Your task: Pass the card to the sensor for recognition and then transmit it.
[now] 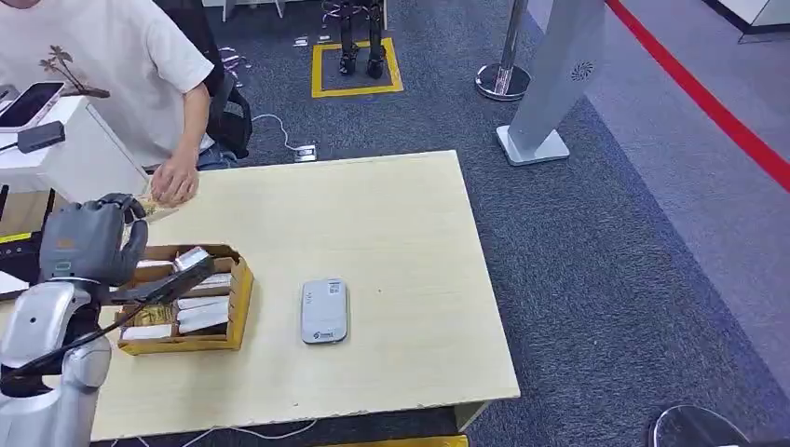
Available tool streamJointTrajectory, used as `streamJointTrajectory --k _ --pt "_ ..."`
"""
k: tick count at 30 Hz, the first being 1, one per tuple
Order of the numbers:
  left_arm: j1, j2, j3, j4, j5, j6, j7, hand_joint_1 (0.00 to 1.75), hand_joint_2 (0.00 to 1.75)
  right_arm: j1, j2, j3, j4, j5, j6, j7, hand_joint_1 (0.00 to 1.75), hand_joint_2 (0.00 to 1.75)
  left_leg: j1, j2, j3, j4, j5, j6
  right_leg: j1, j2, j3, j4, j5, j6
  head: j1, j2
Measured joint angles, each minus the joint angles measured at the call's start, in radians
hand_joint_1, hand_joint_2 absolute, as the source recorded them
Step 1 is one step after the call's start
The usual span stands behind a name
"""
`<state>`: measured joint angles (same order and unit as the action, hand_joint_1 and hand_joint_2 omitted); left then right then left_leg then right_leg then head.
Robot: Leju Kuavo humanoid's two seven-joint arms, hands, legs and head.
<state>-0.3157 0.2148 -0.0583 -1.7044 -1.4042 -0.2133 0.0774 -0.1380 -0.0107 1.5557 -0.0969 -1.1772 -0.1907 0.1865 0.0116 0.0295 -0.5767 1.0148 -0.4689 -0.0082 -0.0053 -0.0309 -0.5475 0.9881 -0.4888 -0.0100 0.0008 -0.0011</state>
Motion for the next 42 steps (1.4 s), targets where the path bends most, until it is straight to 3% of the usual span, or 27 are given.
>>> streamJointTrajectory --k 6,13,19,30,31,33,34,42 --pt "-0.072 0.013 0.053 0.051 -0.025 -0.011 0.024 1.75 1.75 0.0 0.0 0.0 0.0 0.028 0.003 0.0 0.0 0.0 0.0 0.0 0.0 0.0 0.0 0.0 0.0 0.0 0.0 0.0 0.0 0.0 0.0 0.0" --pt "-0.136 0.008 0.121 0.177 -0.122 0.0 0.04 1.75 1.75 -0.001 0.0 0.0 0.0 0.063 0.008 0.001 0.0 0.0 0.0 0.0 0.0 0.0 0.0 0.0 0.0 0.0 0.0 0.0 0.0 0.0 0.0 0.0" --pt "-0.2 -0.018 0.146 0.296 -0.161 0.015 0.037 1.75 1.75 -0.003 0.0 0.0 0.0 0.069 0.005 0.001 0.0 0.0 0.0 0.0 0.0 0.0 0.0 0.0 0.0 0.0 0.0 0.0 0.0 0.0 0.0 0.0" --pt "-0.246 -0.069 0.146 0.37 -0.167 0.014 0.021 1.75 1.75 -0.005 0.0 0.0 0.0 0.063 0.006 0.001 0.0 0.0 0.0 0.001 0.0 0.0 0.0 0.0 0.0 0.001 0.0 0.0 0.0 0.0 0.0 0.0" --pt "-0.25 -0.074 0.146 0.375 -0.166 0.014 0.018 0.0 1.75 -0.005 0.0 0.0 0.0 0.061 0.006 0.001 0.0 0.0 0.0 0.001 0.0 0.0 0.0 0.0 0.0 0.001 0.0 0.0 0.0 0.0 0.0 0.0" --pt "-0.257 -0.083 0.146 0.383 -0.166 0.018 0.013 0.0 1.75 -0.006 0.0 0.0 0.0 0.059 0.006 0.0 0.0 0.0 0.0 0.001 0.0 0.0 0.0 0.0 0.0 0.001 0.0 0.0 0.0 0.0 0.0 0.0" --pt "-0.257 -0.088 0.146 0.384 -0.166 0.024 0.012 0.0 0.0 -0.006 0.0 0.0 0.0 0.058 0.006 0.0 0.0 0.0 0.0 0.001 0.0 0.0 0.0 0.0 0.0 0.001 0.0 0.0 0.0 0.0 0.0 0.0" --pt "-0.253 -0.139 0.146 0.363 -0.139 0.058 0.01 0.0 0.0 -0.006 0.0 0.0 0.0 0.05 0.005 0.0 0.0 0.0 0.0 0.001 0.0 0.0 0.0 0.0 0.0 0.001 0.0 0.0 0.0 0.0 0.0 0.0"
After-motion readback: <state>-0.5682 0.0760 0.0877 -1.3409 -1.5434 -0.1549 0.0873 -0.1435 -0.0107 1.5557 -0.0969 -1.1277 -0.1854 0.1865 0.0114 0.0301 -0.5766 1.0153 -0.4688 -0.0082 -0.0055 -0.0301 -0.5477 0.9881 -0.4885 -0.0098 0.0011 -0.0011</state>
